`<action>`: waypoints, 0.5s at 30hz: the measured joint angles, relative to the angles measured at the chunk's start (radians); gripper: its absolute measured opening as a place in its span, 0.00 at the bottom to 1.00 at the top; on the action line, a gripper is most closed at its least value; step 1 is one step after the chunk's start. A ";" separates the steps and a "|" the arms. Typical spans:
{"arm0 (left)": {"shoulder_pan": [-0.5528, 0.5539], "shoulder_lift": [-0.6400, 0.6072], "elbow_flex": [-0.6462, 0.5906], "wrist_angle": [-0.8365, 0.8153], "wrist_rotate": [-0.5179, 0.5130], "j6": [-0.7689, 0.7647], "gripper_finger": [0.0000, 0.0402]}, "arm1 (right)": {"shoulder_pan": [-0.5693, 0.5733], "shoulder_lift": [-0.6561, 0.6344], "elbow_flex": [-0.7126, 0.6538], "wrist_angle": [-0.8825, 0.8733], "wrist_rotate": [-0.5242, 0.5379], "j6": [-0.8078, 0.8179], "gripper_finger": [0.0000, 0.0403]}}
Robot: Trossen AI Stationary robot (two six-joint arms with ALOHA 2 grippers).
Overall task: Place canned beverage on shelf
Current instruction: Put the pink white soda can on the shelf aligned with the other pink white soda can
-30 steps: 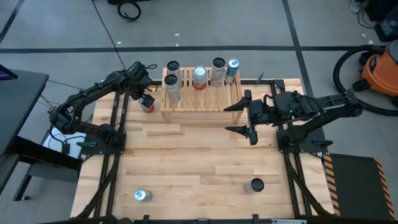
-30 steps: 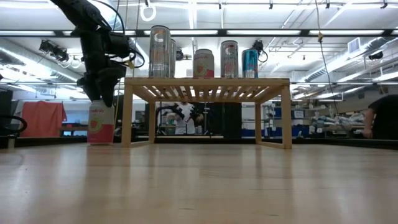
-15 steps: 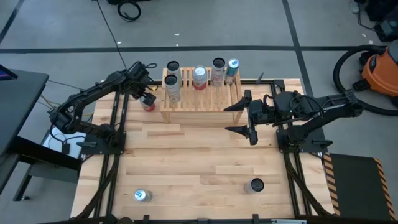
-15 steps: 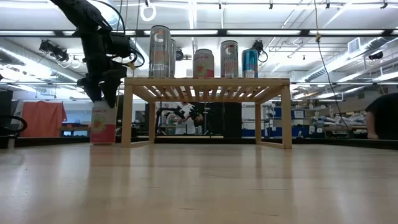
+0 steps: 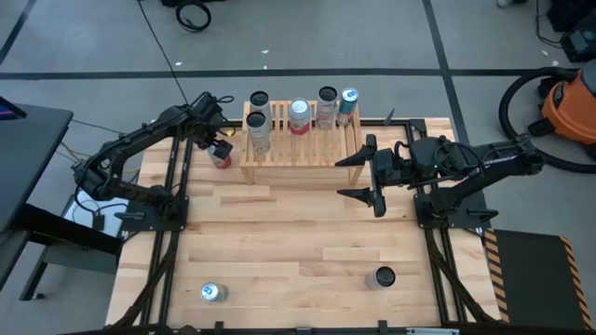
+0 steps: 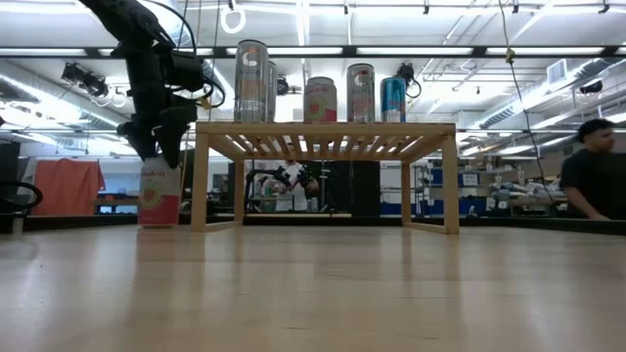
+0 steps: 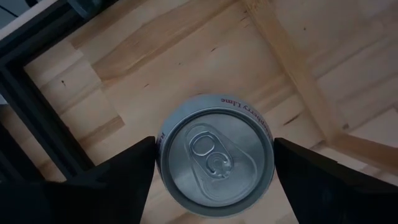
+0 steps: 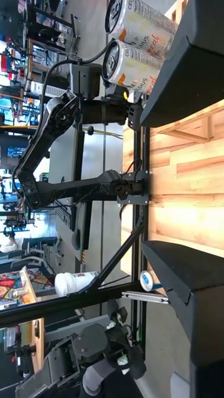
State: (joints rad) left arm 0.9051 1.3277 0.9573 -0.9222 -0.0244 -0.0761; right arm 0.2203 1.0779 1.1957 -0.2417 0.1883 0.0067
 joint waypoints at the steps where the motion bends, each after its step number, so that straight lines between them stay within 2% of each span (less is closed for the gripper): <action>1: 0.000 0.000 0.000 -0.001 0.001 0.000 0.78 | 0.000 0.000 0.000 0.000 0.000 0.000 0.80; 15: 0.000 -0.001 0.001 -0.047 0.006 -0.043 0.78 | 0.000 0.000 0.000 0.000 0.009 0.000 0.80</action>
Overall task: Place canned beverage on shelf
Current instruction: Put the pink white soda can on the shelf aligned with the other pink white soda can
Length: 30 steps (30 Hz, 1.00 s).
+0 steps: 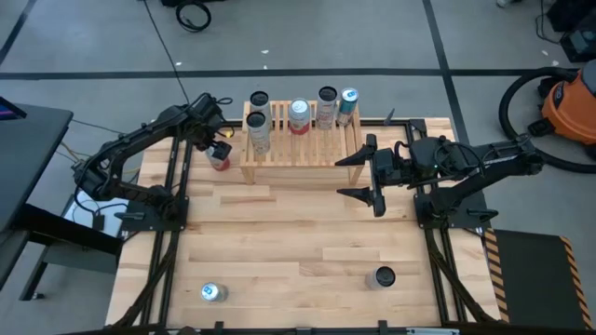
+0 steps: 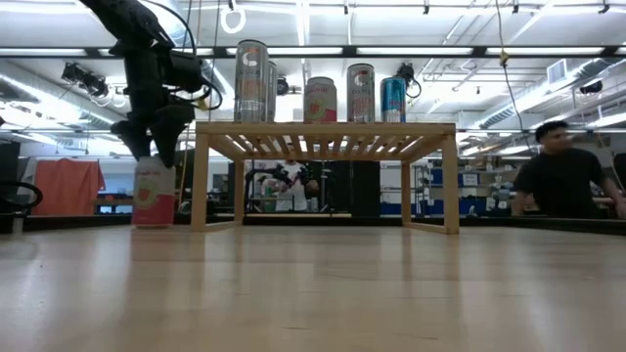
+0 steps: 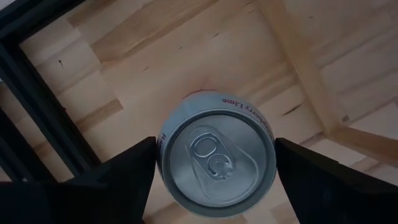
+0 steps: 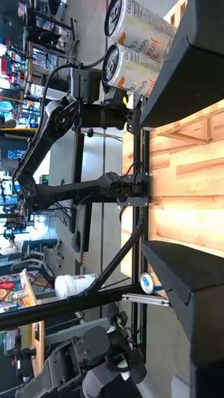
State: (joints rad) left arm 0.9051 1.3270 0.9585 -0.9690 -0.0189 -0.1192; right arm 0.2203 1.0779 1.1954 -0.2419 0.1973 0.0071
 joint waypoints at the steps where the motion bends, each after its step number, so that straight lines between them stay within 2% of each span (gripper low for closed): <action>1: 0.000 0.000 0.000 -0.005 0.003 -0.008 0.78 | 0.000 0.000 0.000 0.000 0.000 0.000 0.80; 9: 0.002 0.001 -0.001 -0.043 0.037 -0.026 0.78 | 0.000 0.000 0.000 0.000 0.001 0.000 0.80; 15: -0.010 0.000 -0.002 -0.032 0.039 0.075 0.78 | 0.000 0.000 0.000 0.000 0.001 0.000 0.80; 18: -0.010 -0.001 -0.002 -0.017 0.038 0.073 0.78 | 0.000 0.000 0.000 0.000 0.000 -0.001 0.80; 21: -0.011 -0.001 -0.003 0.000 0.037 0.045 0.78 | 0.000 0.000 0.000 0.000 0.000 -0.002 0.80; 26: -0.011 0.000 -0.004 0.036 0.034 -0.091 0.78 | 0.000 0.000 0.000 0.000 0.000 -0.003 0.80; 30: -0.011 0.001 -0.004 0.042 0.033 -0.106 0.78 | 0.000 0.000 0.000 0.000 0.000 0.000 0.80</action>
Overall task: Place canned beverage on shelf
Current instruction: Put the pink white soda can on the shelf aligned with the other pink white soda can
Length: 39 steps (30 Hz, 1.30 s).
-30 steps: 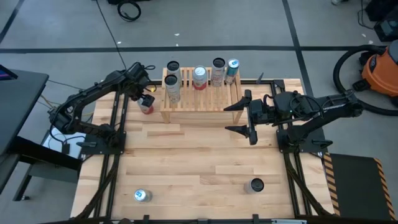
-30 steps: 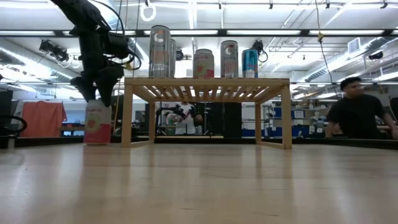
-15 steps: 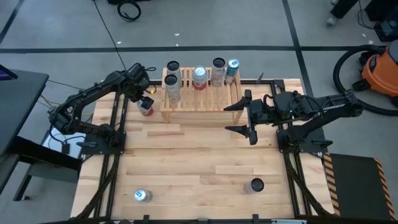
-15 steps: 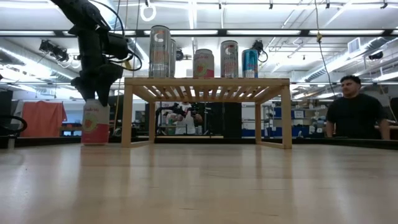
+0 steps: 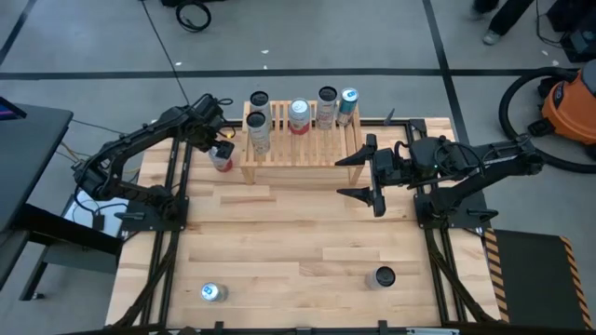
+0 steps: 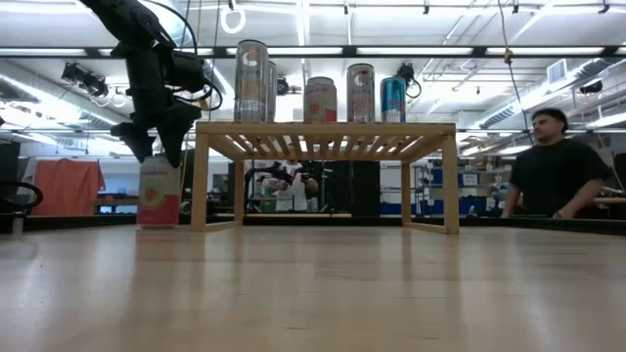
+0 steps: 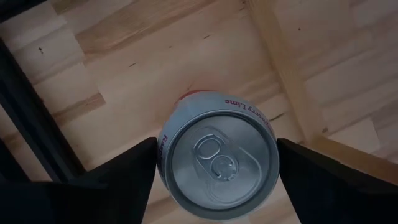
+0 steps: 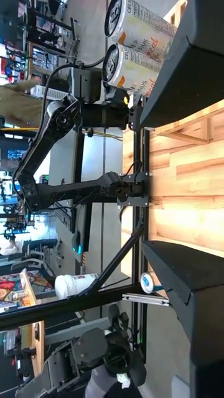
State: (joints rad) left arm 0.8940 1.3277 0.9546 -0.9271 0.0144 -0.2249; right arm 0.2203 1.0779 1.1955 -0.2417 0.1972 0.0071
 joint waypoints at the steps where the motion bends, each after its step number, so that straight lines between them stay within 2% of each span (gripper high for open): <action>1: 0.000 0.000 0.000 0.000 0.000 0.000 0.78 | 0.000 0.000 0.000 0.000 0.000 0.000 0.80; 9: 0.000 0.000 0.000 0.000 0.008 -0.030 0.78 | 0.000 0.000 0.000 0.000 -0.001 -0.001 0.80; 20: 0.000 0.000 0.000 0.006 0.034 0.079 0.78 | 0.000 0.000 0.000 0.000 -0.010 -0.001 0.80; 39: 0.000 0.000 0.001 0.004 0.030 0.072 0.78 | 0.000 0.000 0.000 0.000 -0.010 0.000 0.80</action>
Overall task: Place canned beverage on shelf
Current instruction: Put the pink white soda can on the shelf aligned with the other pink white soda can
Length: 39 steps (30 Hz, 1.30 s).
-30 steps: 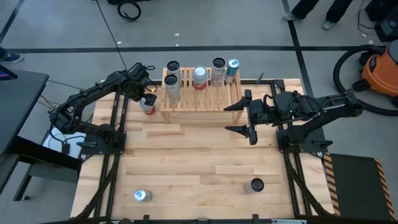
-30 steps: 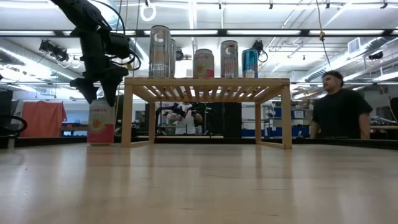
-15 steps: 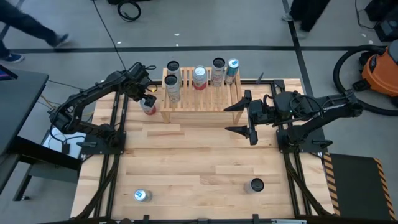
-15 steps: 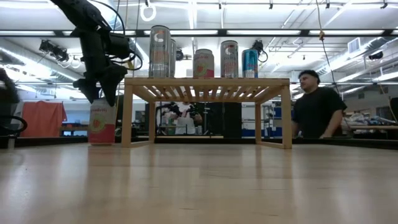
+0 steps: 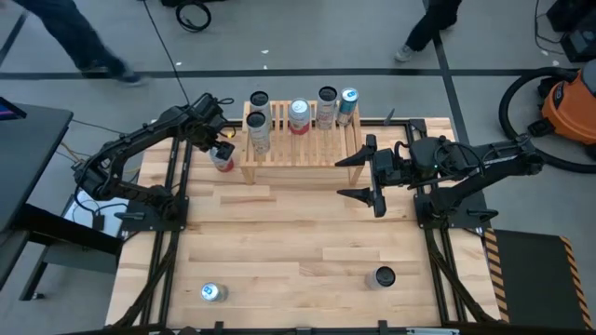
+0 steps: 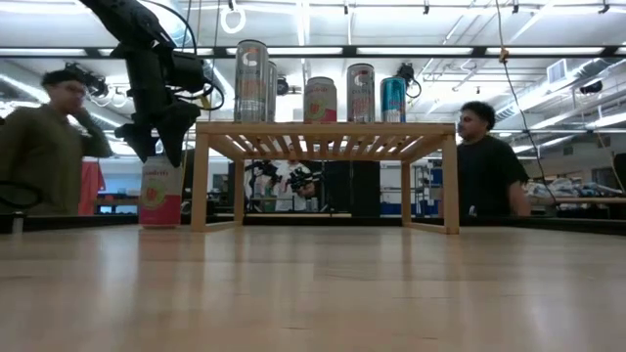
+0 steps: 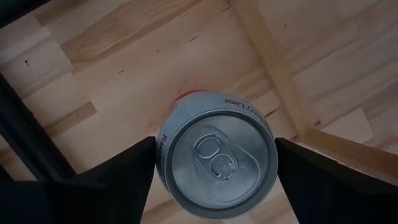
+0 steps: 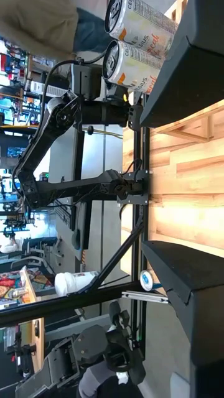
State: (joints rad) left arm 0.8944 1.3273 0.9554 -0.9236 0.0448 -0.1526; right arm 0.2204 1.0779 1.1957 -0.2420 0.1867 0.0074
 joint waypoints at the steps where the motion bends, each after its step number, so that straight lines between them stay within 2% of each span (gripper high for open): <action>1: 0.000 0.000 0.000 -0.002 0.000 0.005 0.78 | 0.000 0.000 0.000 0.000 0.000 0.000 0.80; 25: -0.001 -0.002 0.002 -0.044 0.006 0.041 0.78 | 0.000 0.000 0.000 0.000 0.000 0.000 0.80; 33: -0.006 -0.002 0.003 -0.058 0.007 0.031 0.71 | 0.000 0.000 0.000 0.000 0.001 0.000 0.80; 39: -0.006 -0.002 0.004 -0.079 0.026 0.028 0.70 | 0.000 0.000 0.000 0.000 0.001 0.000 0.80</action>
State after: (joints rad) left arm 0.8882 1.3254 0.9592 -1.0029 0.0712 -0.1242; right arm 0.2204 1.0779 1.1956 -0.2424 0.1875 0.0074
